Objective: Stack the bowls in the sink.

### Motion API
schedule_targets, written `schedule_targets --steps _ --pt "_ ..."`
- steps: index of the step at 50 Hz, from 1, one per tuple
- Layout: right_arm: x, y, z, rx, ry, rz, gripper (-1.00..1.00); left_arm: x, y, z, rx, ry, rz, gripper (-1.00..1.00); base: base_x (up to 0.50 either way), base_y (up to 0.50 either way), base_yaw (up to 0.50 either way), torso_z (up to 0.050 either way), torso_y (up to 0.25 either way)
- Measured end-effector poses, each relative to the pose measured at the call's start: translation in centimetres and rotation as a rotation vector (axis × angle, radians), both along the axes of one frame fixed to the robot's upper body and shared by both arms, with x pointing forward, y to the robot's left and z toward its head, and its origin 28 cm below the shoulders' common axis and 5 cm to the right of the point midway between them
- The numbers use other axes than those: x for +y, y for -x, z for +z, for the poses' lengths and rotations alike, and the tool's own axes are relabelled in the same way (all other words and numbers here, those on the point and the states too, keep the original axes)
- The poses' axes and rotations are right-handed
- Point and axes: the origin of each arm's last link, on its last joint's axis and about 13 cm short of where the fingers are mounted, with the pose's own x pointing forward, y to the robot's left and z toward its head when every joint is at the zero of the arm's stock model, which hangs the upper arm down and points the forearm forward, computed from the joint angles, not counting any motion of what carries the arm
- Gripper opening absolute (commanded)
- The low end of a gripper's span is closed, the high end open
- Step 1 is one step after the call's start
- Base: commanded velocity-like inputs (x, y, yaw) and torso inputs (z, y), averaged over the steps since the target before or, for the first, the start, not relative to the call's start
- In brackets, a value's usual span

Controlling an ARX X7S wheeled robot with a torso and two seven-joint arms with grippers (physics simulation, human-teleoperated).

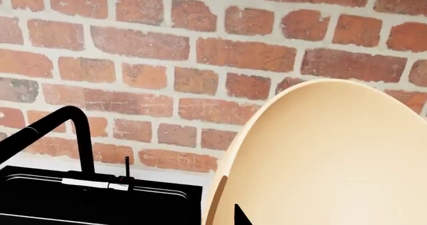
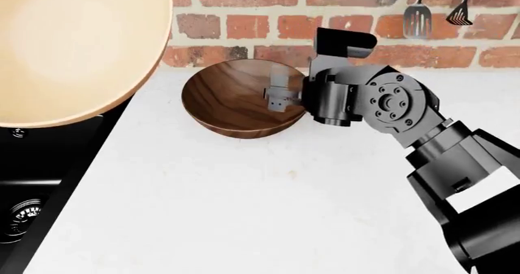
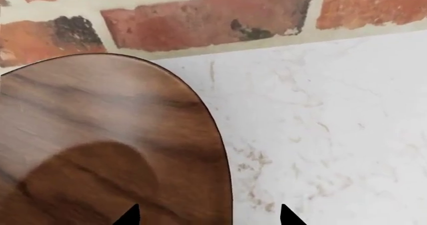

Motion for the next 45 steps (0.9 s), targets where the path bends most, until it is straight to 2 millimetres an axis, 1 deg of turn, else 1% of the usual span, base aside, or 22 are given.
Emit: schedule_targets --steps 19,20,35,45 --pt "-0.3 -0.1 -1.2 0.041 -0.01 0.006 1.0 0.1 0.0 -0.1 0.0 -0.001 0.0 -1.0 0.0 0.0 0.0 0.0 0.001" --pt "-0.3 -0.1 -1.3 0.042 -0.01 0.007 -1.0 0.1 0.0 -0.1 0.0 -0.001 0.0 -1.0 0.0 0.0 0.0 0.0 0.0" --pt "-0.1 0.0 -1.1 0.022 -0.039 0.04 -1.0 0.1 0.0 -0.1 0.0 0.001 0.002 -1.0 0.0 0.0 0.0 0.0 0.0" --pt "-0.4 0.4 -0.2 -0.027 -0.095 0.044 -1.0 0.1 0.0 -0.2 0.0 -0.001 0.004 -1.0 0.0 0.0 0.0 0.0 0.0"
